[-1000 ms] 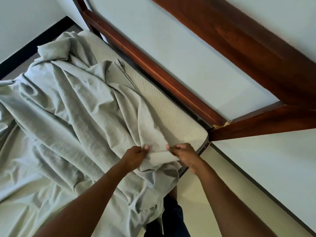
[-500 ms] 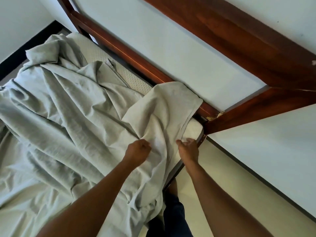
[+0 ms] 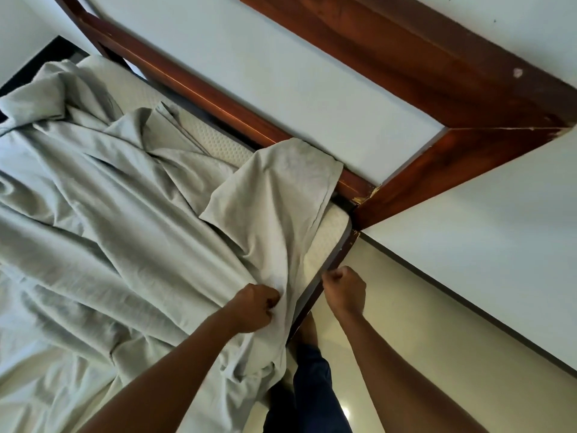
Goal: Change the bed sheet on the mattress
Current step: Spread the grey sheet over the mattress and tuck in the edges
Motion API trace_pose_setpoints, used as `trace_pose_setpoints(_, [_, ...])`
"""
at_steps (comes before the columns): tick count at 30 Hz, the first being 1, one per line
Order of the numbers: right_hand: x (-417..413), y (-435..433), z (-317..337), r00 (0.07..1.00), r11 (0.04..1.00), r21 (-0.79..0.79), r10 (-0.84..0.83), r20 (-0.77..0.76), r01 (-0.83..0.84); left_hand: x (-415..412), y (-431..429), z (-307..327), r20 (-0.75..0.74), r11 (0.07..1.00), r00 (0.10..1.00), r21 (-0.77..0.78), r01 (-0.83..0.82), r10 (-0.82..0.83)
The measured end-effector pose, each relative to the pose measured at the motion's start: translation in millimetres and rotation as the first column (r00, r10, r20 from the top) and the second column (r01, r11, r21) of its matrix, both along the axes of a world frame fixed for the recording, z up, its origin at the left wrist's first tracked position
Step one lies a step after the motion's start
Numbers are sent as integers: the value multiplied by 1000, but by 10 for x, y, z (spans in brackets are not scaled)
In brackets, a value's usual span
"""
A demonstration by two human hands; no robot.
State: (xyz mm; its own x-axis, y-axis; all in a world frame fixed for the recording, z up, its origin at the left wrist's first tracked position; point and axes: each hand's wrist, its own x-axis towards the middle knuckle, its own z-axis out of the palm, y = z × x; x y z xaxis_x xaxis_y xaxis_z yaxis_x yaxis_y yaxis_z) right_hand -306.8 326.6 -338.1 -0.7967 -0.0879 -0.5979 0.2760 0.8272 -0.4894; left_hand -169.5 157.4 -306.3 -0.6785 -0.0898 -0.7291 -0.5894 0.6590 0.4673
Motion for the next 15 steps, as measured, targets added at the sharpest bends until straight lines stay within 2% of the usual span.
trace_pose_setpoints(1, [-27,-35,9,1000,999,-36,10,-23,-11,-23,-60,25,26,999,1000,49,-18,16])
trace_pose_setpoints(3, [-150,-232,20,995,995,-94,18,-98,-27,-24,-204,30,80,979,984,116,-169,161])
trace_pose_setpoints(5, [-307,-508,-50,979,996,-47,65,-194,-75,-29,-314,-32,23,951,951,25,-308,308])
trace_pose_setpoints(7, [-453,-771,-159,950,992,43,126,-287,-119,-45,-355,-112,-83,923,927,-93,-372,366])
trace_pose_setpoints(9, [-531,-924,-231,942,986,70,165,-291,-151,-94,-314,-134,-57,927,934,-111,-358,353])
trace_pose_setpoints(10, [-556,-930,-292,950,989,25,148,-273,-147,-127,-264,-138,-12,942,951,-140,-306,308])
trace_pose_setpoints(12, [-566,-733,-360,977,991,-127,14,-214,-42,-153,-149,-210,27,955,980,-233,-186,197])
trace_pose_setpoints(13, [-557,-532,-387,976,984,-162,-106,-191,75,-163,-94,-236,11,950,984,-262,-171,180])
trace_pose_setpoints(15, [-588,30,-509,916,931,-72,-366,-164,359,-191,35,-240,-68,956,981,-218,-195,184])
